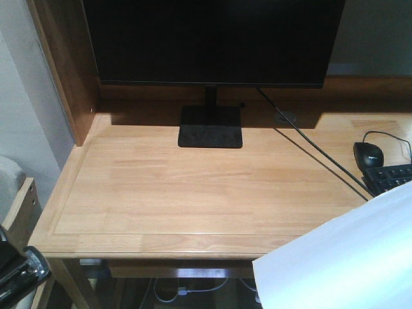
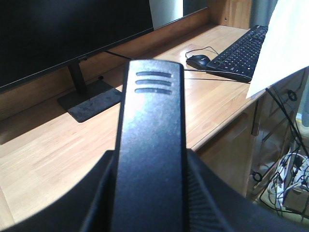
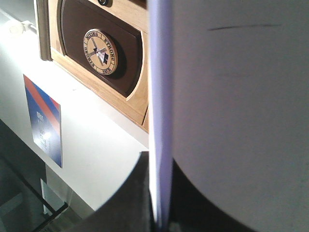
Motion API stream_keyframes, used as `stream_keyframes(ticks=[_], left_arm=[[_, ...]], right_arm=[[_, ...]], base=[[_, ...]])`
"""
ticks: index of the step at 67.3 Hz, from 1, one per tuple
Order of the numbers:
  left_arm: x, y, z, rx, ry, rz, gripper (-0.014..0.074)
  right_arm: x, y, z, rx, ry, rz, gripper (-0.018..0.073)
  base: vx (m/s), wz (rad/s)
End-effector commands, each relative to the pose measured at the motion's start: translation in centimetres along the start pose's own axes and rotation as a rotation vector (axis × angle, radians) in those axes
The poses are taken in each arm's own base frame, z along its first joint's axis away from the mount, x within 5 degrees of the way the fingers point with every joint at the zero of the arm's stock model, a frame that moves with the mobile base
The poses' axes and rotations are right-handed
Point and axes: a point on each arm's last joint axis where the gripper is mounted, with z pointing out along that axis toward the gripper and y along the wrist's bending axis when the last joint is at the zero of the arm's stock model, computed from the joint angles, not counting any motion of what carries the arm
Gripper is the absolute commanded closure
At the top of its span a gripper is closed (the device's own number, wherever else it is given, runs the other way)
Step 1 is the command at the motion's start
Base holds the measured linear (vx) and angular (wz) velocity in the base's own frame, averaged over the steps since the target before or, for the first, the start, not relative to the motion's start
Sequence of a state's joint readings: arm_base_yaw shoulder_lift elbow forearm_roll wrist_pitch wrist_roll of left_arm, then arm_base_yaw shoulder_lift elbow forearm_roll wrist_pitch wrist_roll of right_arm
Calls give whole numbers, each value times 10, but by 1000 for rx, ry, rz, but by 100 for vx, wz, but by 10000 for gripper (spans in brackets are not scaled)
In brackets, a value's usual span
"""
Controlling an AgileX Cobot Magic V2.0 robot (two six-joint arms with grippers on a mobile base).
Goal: Grab stapler and paper to desk for stapling
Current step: 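Hold both objects while the base approaches the wooden desk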
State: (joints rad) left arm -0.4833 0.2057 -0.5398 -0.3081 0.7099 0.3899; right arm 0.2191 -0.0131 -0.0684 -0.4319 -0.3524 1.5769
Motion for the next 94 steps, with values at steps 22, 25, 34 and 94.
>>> stream_keyframes(ticks=[22,25,34,94], left_arm=[[-18,3,-5,-27,-130,-17,603],[-18,3,-5,-27,-130,-17,603],[-18,3,-5,-27,-130,-17,603],[-35,10,8,-40,-134,-60,603]], right_arm=[[-4,14,0,-89,-11,-20,561],[-4,14,0,-89,-11,-20,561],[-4,14,0,-89,-11,-20,561],[-4,14,0,-89,-11,-20,561]], base=[[2,0],[0,0],[0,0],[0,0]])
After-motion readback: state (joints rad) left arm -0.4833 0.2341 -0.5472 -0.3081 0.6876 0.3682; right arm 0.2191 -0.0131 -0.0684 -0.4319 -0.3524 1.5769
